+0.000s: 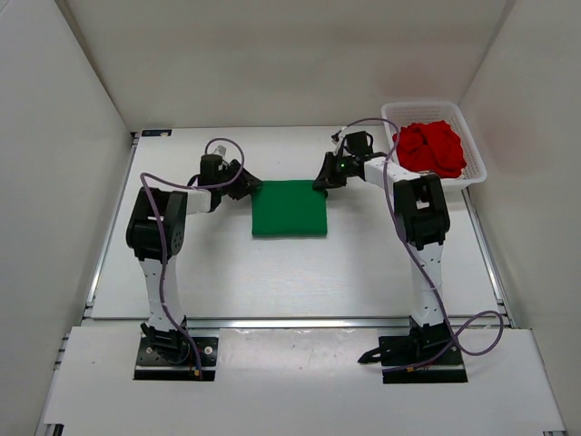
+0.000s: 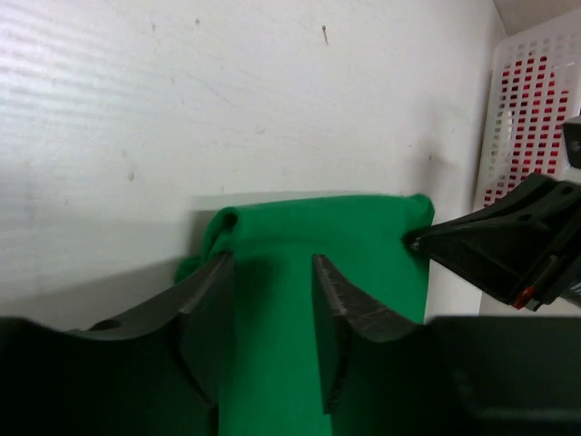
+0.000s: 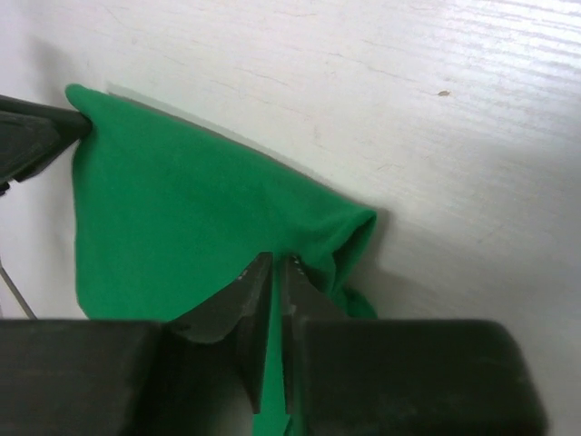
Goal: Fold and stack the t-shirts
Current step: Fold the long partially folded tshirt into a neat square, then put the neatly folded tshirt into the corner of the board with the left arm
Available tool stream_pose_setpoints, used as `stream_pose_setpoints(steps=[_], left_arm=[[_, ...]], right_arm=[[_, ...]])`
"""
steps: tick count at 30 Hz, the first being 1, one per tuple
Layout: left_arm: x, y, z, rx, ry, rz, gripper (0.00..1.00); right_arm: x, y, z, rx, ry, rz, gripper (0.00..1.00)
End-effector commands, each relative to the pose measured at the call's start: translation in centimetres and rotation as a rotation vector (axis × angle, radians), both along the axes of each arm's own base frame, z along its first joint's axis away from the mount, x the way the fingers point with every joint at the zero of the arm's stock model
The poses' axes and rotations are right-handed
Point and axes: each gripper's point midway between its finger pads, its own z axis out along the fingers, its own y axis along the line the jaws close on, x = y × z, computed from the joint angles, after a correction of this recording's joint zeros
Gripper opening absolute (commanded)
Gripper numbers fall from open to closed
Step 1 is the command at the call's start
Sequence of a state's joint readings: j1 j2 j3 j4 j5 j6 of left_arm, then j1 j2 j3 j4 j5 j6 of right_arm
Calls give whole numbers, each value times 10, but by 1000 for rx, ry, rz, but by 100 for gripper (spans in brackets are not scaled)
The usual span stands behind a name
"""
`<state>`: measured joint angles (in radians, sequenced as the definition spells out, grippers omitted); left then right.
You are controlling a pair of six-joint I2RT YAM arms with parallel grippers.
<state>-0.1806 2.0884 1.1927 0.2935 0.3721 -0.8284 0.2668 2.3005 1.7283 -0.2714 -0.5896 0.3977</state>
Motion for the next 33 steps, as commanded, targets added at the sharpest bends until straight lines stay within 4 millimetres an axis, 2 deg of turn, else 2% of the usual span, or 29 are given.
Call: stream_pose_setpoints(steps=[1, 2, 3, 4, 5, 6, 7, 9, 10, 11, 12, 13, 14, 15, 17, 18, 20, 21, 22, 23, 24, 25, 27, 29, 30, 31, 33], left_arm=[[-7, 10, 56, -7, -106, 13, 53], [-12, 11, 55, 10, -102, 11, 56], [-15, 18, 68, 26, -127, 35, 59], [-24, 20, 65, 51, -123, 36, 60], [-32, 21, 58, 80, -106, 25, 61], [-41, 22, 53, 115, -91, 13, 63], [-47, 24, 48, 139, -78, 19, 64], [-70, 23, 23, 200, -22, -19, 68], [-75, 26, 20, 221, -17, -8, 69], [-83, 31, 8, 234, 10, 2, 70], [-87, 31, 8, 227, 5, 6, 71], [-97, 34, 2, 226, 19, 9, 72], [-106, 30, -3, 212, 22, -6, 74], [-109, 30, -8, 215, 26, -10, 75], [-119, 20, -18, 207, 54, -53, 76], [-122, 17, -25, 216, 61, -69, 76], [-130, 5, -37, 199, 94, -108, 71], [-128, -6, -32, 175, 73, -129, 64], [-129, -10, -40, 166, 96, -134, 52], [-126, -21, -41, 142, 89, -154, 45], [-119, -34, -31, 102, 66, -175, 35], [-117, -38, -34, 89, 73, -178, 29], [-98, -58, -18, 49, 39, -197, 19], [-81, -65, -11, 54, 25, -187, 4], [-63, -65, 1, 56, 5, -167, 2], [-57, -66, 6, 53, 4, -160, 0], [-22, -55, 32, 21, -45, -119, 0]], right_arm=[[0, 11, 85, 20, -165, 24, 14], [0, 9, 94, 19, -187, 20, 17], [-4, 8, 111, 27, -217, 19, 24], [-10, 11, 118, 29, -234, 23, 32], [-21, 14, 127, 41, -244, 29, 40], [-29, 8, 118, 40, -226, 17, 42], [-37, 9, 129, 51, -248, 19, 46], [-60, 5, 136, 96, -258, 0, 47], [-64, 3, 132, 103, -263, 3, 49], [-76, 2, 134, 119, -269, 3, 49], [-82, 3, 132, 118, -271, 6, 49], [-96, 3, 126, 122, -257, 17, 50], [-104, 0, 123, 119, -253, 16, 50], [-114, -2, 109, 112, -216, 15, 49], [-124, -3, 110, 130, -239, 23, 49], [-132, -3, 101, 133, -223, 29, 50], [-143, -3, 97, 142, -215, 40, 50], [-149, -3, 97, 146, -221, 46, 49], [-151, -3, 96, 144, -222, 47, 49], [-157, -3, 90, 144, -212, 51, 49], [-164, 1, 92, 158, -214, 67, 49], [-167, -2, 90, 159, -208, 68, 49], [-175, -2, 88, 166, -203, 78, 49], [-183, -6, 82, 154, -195, 75, 49], [-183, -9, 88, 164, -213, 68, 48], [-183, -12, 87, 163, -207, 59, 49], [-191, -14, 88, 174, -208, 65, 48]])
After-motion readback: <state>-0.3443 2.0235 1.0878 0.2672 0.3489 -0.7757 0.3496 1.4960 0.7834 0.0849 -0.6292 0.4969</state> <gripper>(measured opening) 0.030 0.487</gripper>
